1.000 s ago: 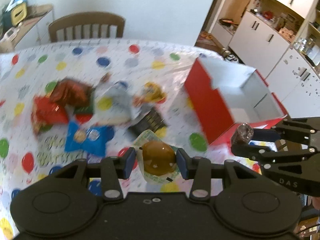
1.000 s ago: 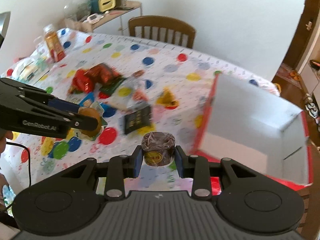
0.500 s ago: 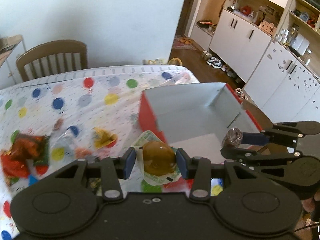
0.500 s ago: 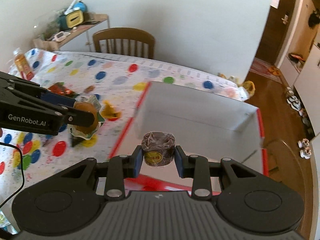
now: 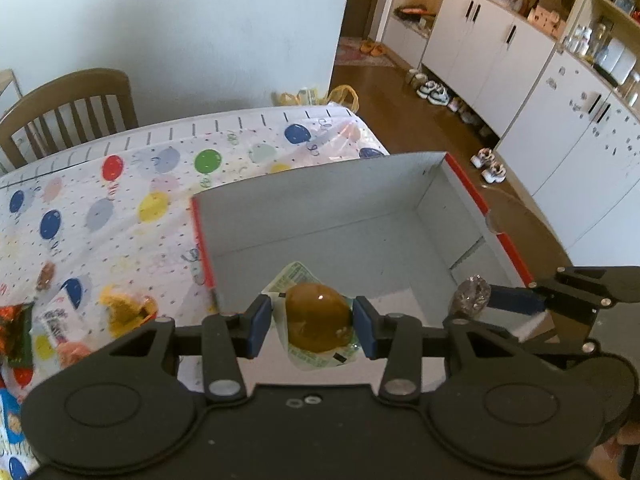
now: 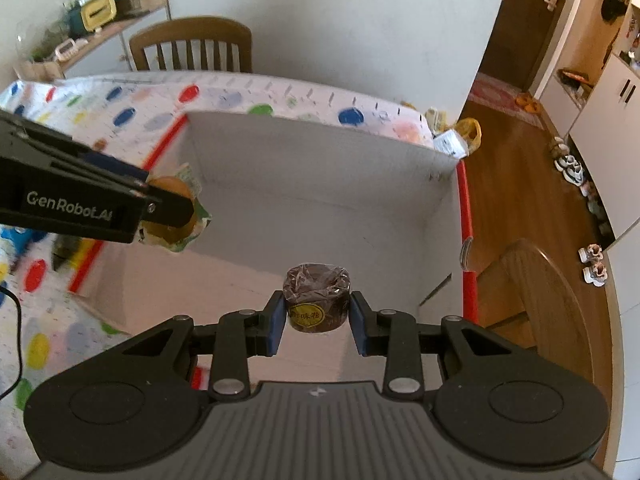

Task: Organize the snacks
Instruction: 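Carry the jelly cup and brown cake with both tools over the red box, then open the left tool to drop the jelly cup while the right tool releases the cake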

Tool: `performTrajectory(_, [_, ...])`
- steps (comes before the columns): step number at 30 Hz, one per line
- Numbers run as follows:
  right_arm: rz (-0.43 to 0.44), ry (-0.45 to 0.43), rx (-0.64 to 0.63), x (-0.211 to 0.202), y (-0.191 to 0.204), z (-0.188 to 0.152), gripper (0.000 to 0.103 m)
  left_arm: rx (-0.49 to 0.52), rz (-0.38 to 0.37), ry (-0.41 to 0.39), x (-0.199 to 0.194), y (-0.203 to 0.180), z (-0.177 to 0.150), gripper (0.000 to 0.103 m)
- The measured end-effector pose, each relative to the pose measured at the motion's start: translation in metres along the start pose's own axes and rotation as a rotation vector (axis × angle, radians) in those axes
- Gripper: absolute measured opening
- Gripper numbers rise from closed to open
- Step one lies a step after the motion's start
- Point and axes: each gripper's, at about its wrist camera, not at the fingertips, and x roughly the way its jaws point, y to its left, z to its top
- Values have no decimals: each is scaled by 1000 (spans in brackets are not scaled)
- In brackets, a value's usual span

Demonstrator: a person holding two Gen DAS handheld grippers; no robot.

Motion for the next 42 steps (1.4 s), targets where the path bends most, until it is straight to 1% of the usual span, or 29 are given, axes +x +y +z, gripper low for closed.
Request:
performTrajectory(2, [0, 16, -6, 12, -4, 1, 33, 17, 12, 11, 12, -8, 5, 43])
performTrajectory(6, [31, 60, -6, 31, -10, 4, 33, 27, 29, 44, 36, -16, 11, 43])
performTrajectory(9, [44, 93, -15, 44, -10, 5, 33, 44, 57, 66, 53, -22, 13, 43])
performTrajectory(15, [68, 131, -14, 61, -16, 5, 33, 37, 86, 136, 86, -25, 12, 43])
performTrajectory(19, [72, 152, -10, 67, -20, 2, 33, 18, 93, 179, 101, -25, 7, 43])
performTrajectory(29, [95, 163, -8, 74, -27, 0, 34, -3, 105, 253, 126, -26, -1, 43])
performTrajectory(31, [89, 158, -5, 75, -28, 0, 40, -7, 112, 249, 127, -24, 0, 44])
performTrajectory(35, [95, 148, 6, 73, -32, 2, 41, -2, 119, 250, 128, -23, 1, 46])
performTrajectory(36, [96, 144, 5, 72, -32, 2, 44, 1, 124, 248, 127, -24, 1, 50])
performTrajectory(37, [95, 142, 3, 71, -32, 2, 51, 3, 134, 241, 126, -24, 2, 59])
performTrajectory(38, [93, 138, 0, 70, -32, 3, 55, 3, 141, 233, 125, -25, 3, 65])
performTrajectory(39, [91, 132, -4, 69, -32, 2, 57, 2, 144, 224, 123, -26, 3, 79])
performTrajectory(40, [94, 126, -8, 67, -32, 2, 57, 5, 144, 210, 119, -28, 2, 81])
performTrajectory(42, [95, 120, -7, 64, -33, 2, 57, 18, 145, 198, 116, -30, 3, 81])
